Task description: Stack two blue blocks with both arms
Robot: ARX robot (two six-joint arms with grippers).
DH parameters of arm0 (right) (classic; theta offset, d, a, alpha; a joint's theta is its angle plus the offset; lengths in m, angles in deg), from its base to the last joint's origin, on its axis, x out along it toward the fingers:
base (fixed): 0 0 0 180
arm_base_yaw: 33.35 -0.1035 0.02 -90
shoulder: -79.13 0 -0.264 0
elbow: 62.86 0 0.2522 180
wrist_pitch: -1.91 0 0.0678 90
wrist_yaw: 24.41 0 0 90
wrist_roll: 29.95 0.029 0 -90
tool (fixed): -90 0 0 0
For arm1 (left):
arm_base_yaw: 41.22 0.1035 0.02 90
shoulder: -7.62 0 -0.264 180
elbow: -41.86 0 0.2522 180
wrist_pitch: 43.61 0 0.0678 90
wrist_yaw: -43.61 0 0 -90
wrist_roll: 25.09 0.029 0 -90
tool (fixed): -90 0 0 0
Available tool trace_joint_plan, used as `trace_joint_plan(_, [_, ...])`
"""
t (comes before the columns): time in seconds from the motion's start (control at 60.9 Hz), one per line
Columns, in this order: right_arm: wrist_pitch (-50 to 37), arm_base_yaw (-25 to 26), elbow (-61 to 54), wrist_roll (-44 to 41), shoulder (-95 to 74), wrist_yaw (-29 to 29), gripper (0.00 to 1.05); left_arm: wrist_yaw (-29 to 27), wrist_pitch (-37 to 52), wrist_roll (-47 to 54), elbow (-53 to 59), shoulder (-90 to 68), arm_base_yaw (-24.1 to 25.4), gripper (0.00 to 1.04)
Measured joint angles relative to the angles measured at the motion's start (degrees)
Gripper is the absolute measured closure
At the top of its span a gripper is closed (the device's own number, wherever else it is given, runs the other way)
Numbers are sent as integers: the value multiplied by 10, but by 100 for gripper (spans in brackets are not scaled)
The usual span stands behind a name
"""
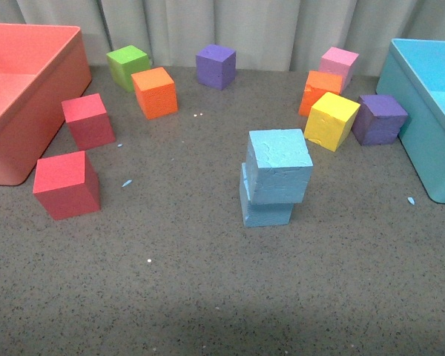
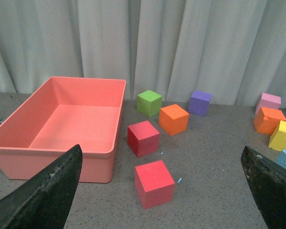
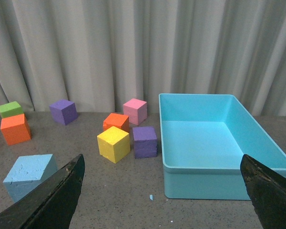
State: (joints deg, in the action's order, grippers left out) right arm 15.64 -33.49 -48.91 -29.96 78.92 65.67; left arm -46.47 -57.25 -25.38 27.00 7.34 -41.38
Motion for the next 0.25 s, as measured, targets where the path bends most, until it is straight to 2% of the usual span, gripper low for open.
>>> trace_joint_plan(0.246, [0,0,0,0,0,0,9,0,0,0,0,0,0,7])
